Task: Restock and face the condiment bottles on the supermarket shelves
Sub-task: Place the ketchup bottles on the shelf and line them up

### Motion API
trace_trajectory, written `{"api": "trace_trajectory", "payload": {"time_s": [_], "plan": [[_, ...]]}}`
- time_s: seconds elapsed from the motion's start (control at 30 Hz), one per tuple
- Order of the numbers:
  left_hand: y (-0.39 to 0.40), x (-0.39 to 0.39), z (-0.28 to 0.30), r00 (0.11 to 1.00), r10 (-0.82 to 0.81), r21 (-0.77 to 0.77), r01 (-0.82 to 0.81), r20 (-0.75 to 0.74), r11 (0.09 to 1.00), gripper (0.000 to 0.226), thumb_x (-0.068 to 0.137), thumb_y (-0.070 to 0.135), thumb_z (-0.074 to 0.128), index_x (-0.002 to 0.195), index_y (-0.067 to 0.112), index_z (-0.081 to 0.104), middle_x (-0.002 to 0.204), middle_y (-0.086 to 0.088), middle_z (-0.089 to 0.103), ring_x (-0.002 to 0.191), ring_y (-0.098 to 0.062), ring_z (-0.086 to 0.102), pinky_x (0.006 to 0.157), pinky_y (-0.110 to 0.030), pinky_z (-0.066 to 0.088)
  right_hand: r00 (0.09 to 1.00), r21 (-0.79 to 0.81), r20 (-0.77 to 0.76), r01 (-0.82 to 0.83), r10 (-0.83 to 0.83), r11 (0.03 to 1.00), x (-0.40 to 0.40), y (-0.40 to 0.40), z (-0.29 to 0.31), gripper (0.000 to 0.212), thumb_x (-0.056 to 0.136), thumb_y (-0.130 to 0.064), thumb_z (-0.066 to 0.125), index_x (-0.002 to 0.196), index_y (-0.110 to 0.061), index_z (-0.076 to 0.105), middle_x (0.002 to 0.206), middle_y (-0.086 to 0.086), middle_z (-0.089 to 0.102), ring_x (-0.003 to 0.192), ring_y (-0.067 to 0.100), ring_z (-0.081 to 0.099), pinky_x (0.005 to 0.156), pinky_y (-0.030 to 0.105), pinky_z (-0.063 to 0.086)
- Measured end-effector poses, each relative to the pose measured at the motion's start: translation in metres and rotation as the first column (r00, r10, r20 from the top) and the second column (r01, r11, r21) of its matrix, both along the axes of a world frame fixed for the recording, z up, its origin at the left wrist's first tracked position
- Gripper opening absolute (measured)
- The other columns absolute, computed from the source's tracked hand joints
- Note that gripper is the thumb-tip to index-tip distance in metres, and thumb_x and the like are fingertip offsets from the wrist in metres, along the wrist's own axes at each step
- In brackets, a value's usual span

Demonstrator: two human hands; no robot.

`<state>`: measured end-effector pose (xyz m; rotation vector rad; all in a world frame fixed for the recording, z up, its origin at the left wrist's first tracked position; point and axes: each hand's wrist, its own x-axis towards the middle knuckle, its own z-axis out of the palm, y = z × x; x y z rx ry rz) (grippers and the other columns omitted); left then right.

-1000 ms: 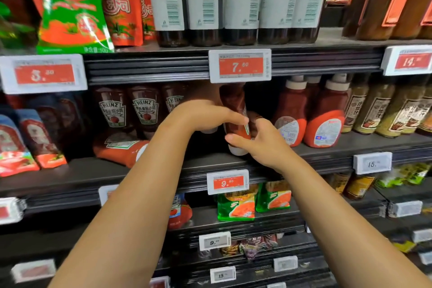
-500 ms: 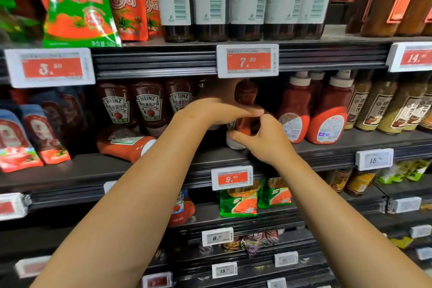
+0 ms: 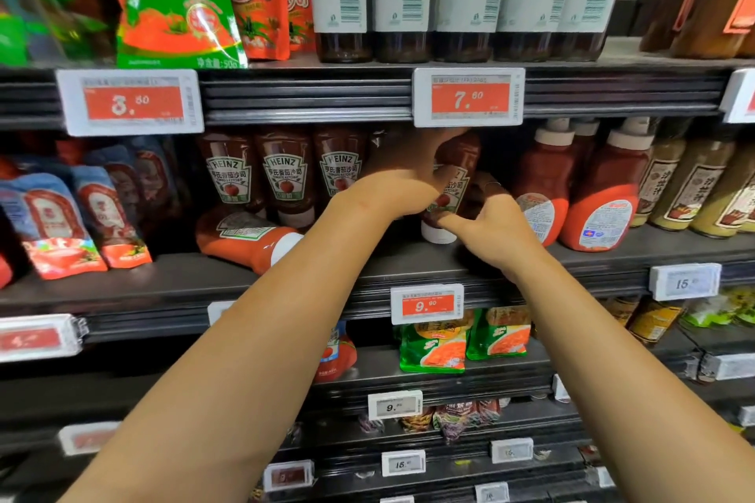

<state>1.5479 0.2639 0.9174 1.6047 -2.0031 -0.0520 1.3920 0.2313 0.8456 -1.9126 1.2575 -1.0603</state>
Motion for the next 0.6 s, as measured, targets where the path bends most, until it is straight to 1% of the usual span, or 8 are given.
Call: {"api": "trace_trajectory", "payload": {"time_s": [0.07,0.1,0.2,0.23,0.33,0.43,0.5,0.6], "plan": [[-0.002,-0.003,0.0,0.999,0.033,-0.015,-0.032,0.033,0.999,0.06,0.1,0.033,0.06,0.154,0.04,0.036,0.157,-0.002,0.042,0.142,-0.03,0.04,0.111,-0.036,0.036,0.994,-0.052,-0.074,0.081,-0.084,0.995,0.006,0.001,0.004,0.079,0.075,-0.044,0.087,0.138,-0.017,0.048,0.116,0.006,0.071,0.105,0.026,0.067,0.091,0.043,0.056],[-0.002,-0.005,0.001,0.998,0.037,-0.026,-0.036,0.042,0.999,0.06,0.1,0.033,0.061,0.154,0.04,0.036,0.157,-0.004,0.042,0.142,-0.031,0.04,0.111,-0.038,0.037,0.989,-0.065,-0.091,0.108,-0.114,0.992,0.008,0.0,0.005,0.081,0.074,-0.043,0.088,0.139,-0.016,0.047,0.118,0.009,0.07,0.106,0.029,0.066,0.09,0.042,0.056],[0.002,-0.003,0.001,0.995,0.019,-0.066,-0.013,0.1,0.998,0.062,0.098,0.035,0.063,0.155,0.036,0.036,0.154,-0.005,0.047,0.139,-0.032,0.044,0.112,-0.041,0.039,0.99,-0.041,-0.076,0.118,-0.121,0.992,0.012,-0.004,0.006,0.073,0.076,-0.034,0.088,0.137,-0.017,0.05,0.123,0.01,0.068,0.109,0.03,0.065,0.087,0.033,0.052],[0.005,0.001,0.001,0.992,0.037,-0.095,-0.026,0.117,0.995,0.062,0.097,0.038,0.063,0.154,0.033,0.039,0.151,-0.005,0.05,0.136,-0.032,0.047,0.111,-0.041,0.039,0.991,-0.024,-0.072,0.108,-0.109,0.994,0.012,-0.006,0.006,0.07,0.077,-0.031,0.088,0.136,-0.017,0.052,0.124,0.01,0.068,0.11,0.03,0.065,0.09,0.035,0.053],[0.012,0.015,0.0,0.975,0.192,-0.251,-0.16,0.109,0.955,0.053,0.096,0.036,0.062,0.144,0.02,0.051,0.141,-0.011,0.059,0.13,-0.039,0.051,0.108,-0.044,0.039,0.991,-0.007,-0.074,0.109,-0.11,0.994,0.011,-0.012,0.007,0.068,0.078,-0.029,0.088,0.134,-0.014,0.053,0.126,0.011,0.067,0.113,0.032,0.065,0.098,0.044,0.054],[0.012,0.031,0.0,0.956,0.27,-0.298,-0.225,0.118,0.927,0.049,0.093,0.033,0.063,0.138,0.016,0.056,0.134,-0.013,0.062,0.126,-0.042,0.053,0.107,-0.049,0.04,0.993,0.011,-0.046,0.11,-0.109,0.994,0.013,-0.017,0.006,0.066,0.079,-0.027,0.087,0.135,-0.014,0.054,0.129,0.011,0.067,0.115,0.033,0.064,0.1,0.045,0.053],[0.009,0.041,-0.002,0.939,0.295,-0.289,-0.238,0.175,0.927,0.056,0.091,0.035,0.066,0.142,0.018,0.051,0.142,-0.012,0.057,0.132,-0.042,0.048,0.112,-0.053,0.036,0.992,0.025,-0.044,0.12,-0.119,0.992,0.014,-0.02,0.006,0.067,0.08,-0.025,0.087,0.137,-0.012,0.053,0.131,0.012,0.066,0.116,0.033,0.063,0.101,0.045,0.052],[0.003,0.05,-0.006,0.897,0.34,-0.294,-0.256,0.284,0.921,0.067,0.09,0.039,0.066,0.149,0.021,0.042,0.15,-0.012,0.05,0.14,-0.042,0.041,0.118,-0.059,0.025,0.989,0.048,-0.044,0.142,-0.14,0.989,0.02,-0.029,0.006,0.069,0.082,-0.021,0.085,0.14,-0.008,0.049,0.135,0.014,0.063,0.121,0.034,0.061,0.105,0.045,0.05]]}}
